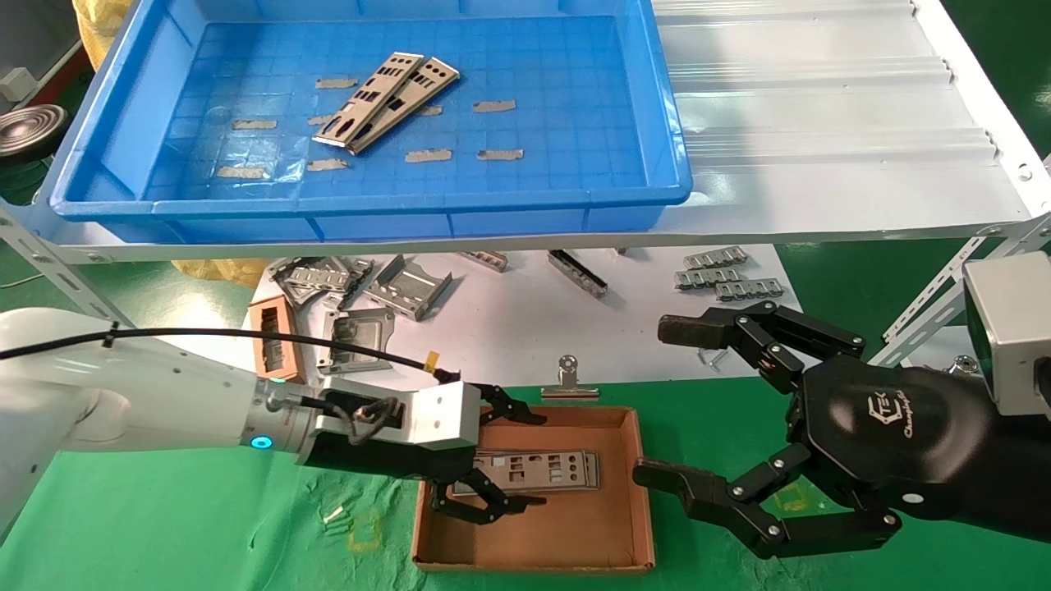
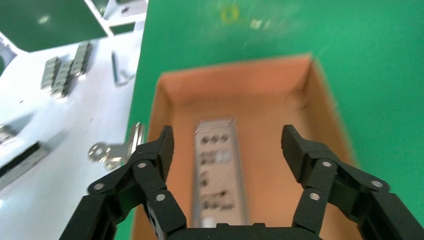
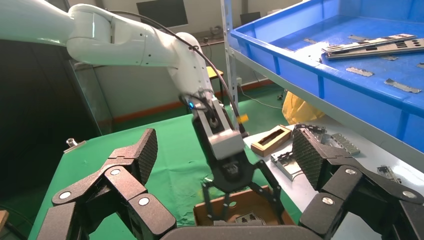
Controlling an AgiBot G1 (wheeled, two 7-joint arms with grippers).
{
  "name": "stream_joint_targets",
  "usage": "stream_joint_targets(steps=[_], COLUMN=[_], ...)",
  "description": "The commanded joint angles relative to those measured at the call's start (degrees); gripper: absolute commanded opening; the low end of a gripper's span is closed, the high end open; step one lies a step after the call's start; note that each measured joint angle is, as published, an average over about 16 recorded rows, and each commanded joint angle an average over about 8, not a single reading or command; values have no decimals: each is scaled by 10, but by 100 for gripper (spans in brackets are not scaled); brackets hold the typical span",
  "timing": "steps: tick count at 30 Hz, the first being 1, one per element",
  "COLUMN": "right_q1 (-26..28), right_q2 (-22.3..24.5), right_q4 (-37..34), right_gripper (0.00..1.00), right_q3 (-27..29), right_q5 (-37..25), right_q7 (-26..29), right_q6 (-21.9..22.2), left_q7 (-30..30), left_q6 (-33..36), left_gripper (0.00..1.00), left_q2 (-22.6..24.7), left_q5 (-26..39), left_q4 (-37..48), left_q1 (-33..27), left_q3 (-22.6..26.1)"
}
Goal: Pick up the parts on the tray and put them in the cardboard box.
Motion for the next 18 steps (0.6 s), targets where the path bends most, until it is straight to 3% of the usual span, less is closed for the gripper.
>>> stream_joint_targets(steps=[1,9,18], right_q1=[0,0,0], right_q2=[0,0,0], right_q4=[0,0,0], right_gripper=[100,100,100], right_q3=[0,0,0], right_q5=[0,0,0], right_q7=[0,0,0], right_q6=[0,0,0], left_q7=[-10,-36,-46], left_q6=[23,89,76], left_gripper=[100,100,100], left_q2=[-5,-16,-26], left_q5=[-10,-41,-41], left_q4=[4,17,-7], left_q1=[0,11,19], left_q3=[-5,-16,-25])
